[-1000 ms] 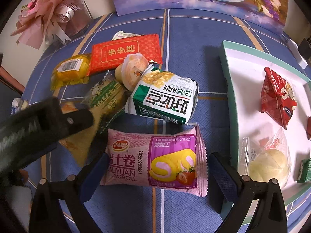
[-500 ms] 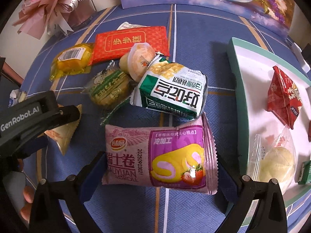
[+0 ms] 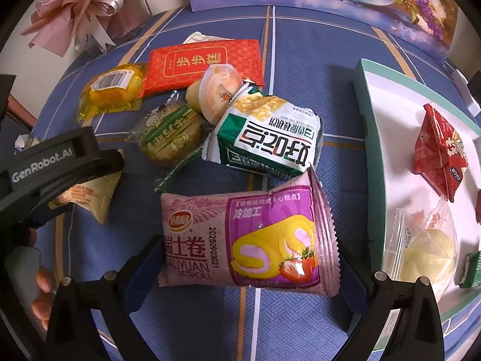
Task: Organize snacks
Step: 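Grasp the beige bread pack with the left tool while the right tool grasps the pink Swiss roll pack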
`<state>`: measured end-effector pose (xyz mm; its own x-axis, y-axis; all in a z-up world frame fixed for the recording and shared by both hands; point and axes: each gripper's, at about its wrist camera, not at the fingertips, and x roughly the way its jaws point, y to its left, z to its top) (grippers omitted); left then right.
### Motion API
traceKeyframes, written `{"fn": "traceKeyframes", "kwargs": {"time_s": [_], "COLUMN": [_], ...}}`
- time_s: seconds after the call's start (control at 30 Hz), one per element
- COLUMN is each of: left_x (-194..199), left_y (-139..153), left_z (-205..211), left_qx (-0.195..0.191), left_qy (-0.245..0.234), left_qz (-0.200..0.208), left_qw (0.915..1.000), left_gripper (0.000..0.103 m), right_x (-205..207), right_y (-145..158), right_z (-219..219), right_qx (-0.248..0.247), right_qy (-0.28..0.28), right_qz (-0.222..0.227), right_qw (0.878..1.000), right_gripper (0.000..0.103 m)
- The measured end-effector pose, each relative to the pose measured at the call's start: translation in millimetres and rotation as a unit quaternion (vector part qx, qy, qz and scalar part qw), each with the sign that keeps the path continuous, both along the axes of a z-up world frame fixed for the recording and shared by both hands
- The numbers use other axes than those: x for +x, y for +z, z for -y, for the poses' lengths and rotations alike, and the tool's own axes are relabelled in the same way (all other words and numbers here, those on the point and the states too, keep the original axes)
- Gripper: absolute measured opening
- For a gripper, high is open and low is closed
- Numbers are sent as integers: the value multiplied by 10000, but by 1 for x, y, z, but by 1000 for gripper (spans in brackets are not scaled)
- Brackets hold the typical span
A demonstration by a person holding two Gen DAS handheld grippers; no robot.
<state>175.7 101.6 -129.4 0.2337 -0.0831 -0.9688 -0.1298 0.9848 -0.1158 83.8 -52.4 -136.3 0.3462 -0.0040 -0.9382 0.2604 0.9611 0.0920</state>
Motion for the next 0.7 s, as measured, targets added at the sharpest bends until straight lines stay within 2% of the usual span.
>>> {"fn": "traceKeyframes", "kwargs": {"time_s": [0.27,0.5,0.63,0.7], "left_x": [3,1,-2,-3], "left_y": [-5,-5,1,5], "left_z": [7,12,15,14], "left_qx": [272,307,374,457], "left_qy": [-145,-206,-258,-254], "left_qz": [-7,-57,-101,-101], "left_qw": [9995,9993,9989,9986], "left_gripper": [100,97,94,88], "right_x": [-2,-5,-6,-6], "right_y": [0,-1,3,7], "right_z": [0,-1,4,9], "right_qx": [-39,-15,16,22], "right_qy": [44,104,92,87], "right_qz": [-13,-13,14,31], "right_qw": [10000,9999,10000,10000], "right_gripper": [103,103,97,92]}}
